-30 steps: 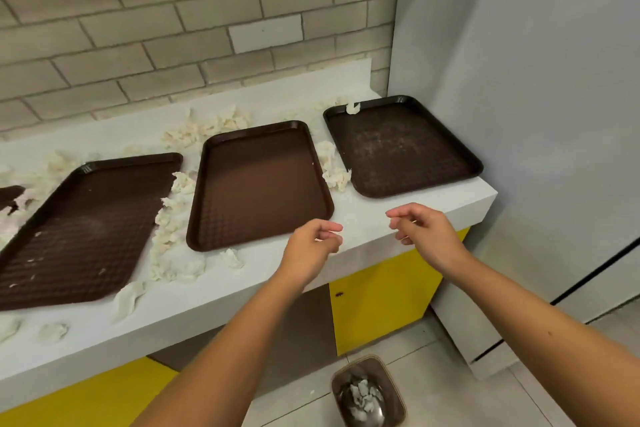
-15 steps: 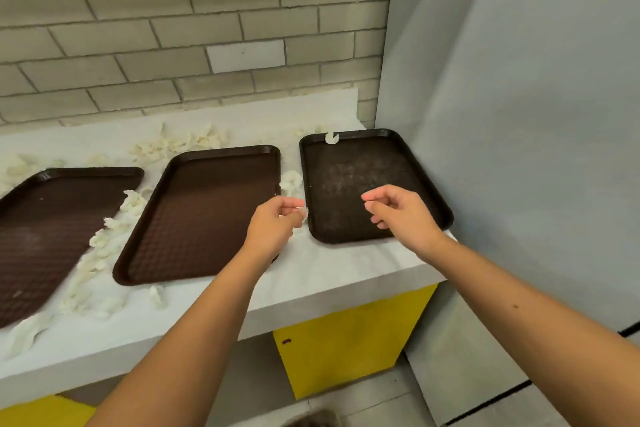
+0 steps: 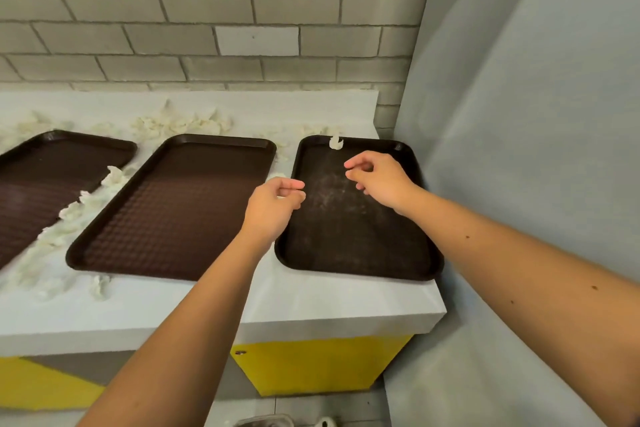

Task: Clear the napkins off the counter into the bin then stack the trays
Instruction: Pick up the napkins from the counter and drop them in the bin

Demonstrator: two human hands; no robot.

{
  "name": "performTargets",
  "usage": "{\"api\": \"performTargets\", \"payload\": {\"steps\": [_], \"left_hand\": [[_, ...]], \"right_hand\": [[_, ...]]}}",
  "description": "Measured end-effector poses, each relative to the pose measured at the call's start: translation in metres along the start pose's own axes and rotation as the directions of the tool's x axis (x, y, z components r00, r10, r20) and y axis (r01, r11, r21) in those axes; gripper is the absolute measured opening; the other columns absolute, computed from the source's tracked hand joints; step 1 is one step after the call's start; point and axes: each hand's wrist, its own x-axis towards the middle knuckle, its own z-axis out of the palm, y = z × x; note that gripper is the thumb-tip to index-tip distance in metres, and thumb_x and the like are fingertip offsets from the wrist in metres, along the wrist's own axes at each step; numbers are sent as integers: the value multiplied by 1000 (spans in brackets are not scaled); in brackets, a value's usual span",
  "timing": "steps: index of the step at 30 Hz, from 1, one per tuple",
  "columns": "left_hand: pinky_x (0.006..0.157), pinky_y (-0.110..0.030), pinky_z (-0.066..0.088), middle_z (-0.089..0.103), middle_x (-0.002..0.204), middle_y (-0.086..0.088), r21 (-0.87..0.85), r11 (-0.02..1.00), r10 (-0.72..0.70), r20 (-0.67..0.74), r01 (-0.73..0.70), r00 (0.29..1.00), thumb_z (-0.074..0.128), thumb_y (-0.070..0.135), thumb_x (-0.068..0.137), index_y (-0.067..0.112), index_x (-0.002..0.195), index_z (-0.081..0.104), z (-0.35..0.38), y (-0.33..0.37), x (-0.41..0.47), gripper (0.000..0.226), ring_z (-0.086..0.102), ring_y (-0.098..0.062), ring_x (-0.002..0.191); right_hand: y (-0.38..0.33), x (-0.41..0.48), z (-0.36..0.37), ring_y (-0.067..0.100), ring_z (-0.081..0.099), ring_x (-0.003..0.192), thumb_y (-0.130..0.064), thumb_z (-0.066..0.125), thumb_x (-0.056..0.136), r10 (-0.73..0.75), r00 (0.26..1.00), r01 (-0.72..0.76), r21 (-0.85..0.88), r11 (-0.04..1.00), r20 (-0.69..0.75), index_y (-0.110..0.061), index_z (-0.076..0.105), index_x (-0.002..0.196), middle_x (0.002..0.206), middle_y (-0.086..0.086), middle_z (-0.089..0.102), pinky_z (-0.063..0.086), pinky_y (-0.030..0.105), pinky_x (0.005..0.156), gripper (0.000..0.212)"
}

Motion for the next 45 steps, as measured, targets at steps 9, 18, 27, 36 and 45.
{"api": "performTargets", "payload": {"steps": [9,18,27,36,45], "left_hand": [[78,-31,53,71,91,-5,32,999,7,-6,-7,1000,65,15,87,27,92,68,6,4,107,13,69,-18,86],[73,-23,47,69,94,0,112,994,-9,42,5,999,63,17,87,18,103,69,14,-4,212,17,65,-13,86],[80,-26,46,67,97,5,194,981,-16,49,7,999,64,22,88,22,102,69,25,-33,272,14,64,-13,94],[83,-23,39,61,108,6,334,942,15,26,-22,1000,63,21,89,19,109,66,39,-31,306,20,58,-14,99],[75,-25,39,45,132,-8,516,856,43,-1,-37,999,60,16,89,20,130,51,56,-28,333,42,54,-16,82]], "right_hand": [[17,123,-1,17,61,79,-17,64,91,60,998,-60,-19,998,4,-17,60,122,104,3,59,51,24,66,31],[50,237,11,27,60,110,-35,58,94,124,992,-120,-232,965,0,-24,50,136,135,7,51,50,39,95,45],[71,305,33,27,51,122,-52,62,85,191,978,-134,-439,888,87,-39,42,140,136,8,49,41,39,102,59],[76,330,41,25,61,103,-20,58,95,176,978,-97,-506,857,109,-9,68,108,115,10,66,44,28,83,20],[69,337,22,22,57,75,-33,32,104,106,994,-106,-240,965,-11,-6,47,100,88,9,57,41,26,57,31]]}}
